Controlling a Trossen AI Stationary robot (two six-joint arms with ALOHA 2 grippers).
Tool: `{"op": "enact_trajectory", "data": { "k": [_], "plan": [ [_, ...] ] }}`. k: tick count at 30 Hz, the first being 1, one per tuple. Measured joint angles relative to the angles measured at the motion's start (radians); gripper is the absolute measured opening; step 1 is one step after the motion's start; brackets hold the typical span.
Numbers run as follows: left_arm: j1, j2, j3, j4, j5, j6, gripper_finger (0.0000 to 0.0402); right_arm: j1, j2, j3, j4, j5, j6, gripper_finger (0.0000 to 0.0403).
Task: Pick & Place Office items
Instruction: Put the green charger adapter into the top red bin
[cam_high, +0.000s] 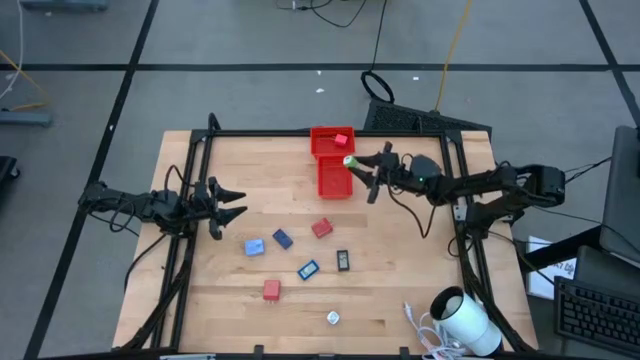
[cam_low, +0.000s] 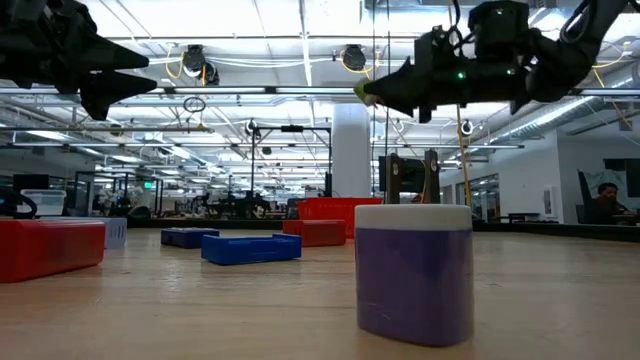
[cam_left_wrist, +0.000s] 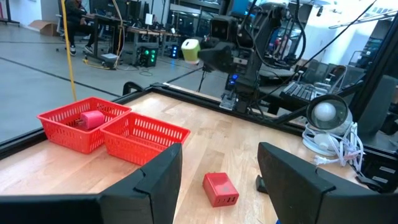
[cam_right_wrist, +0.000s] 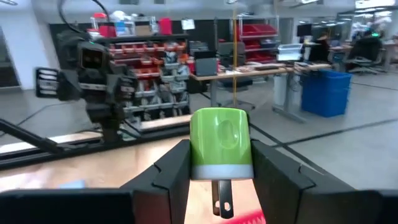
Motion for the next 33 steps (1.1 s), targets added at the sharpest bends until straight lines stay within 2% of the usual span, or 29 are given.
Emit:
{"op": "enact_trajectory", "data": {
  "k": [7,25,33],
  "plan": [
    [0.0,0.0,0.0,0.0,0.0,0.0,0.0214,0.024,0.0,0.063,-0.135,0.003,0.0,0.0137],
    [0.0,0.0,0.0,0.0,0.0,0.0,0.0214,0.024,0.0,0.065,-0.235,0.008,0.041,0.0137],
    [0.0,0.0,0.0,0.0,0.0,0.0,0.0214,-0.012,0.0,0.065,-0.322,0.009,0.09,0.0137]
  ]
}}
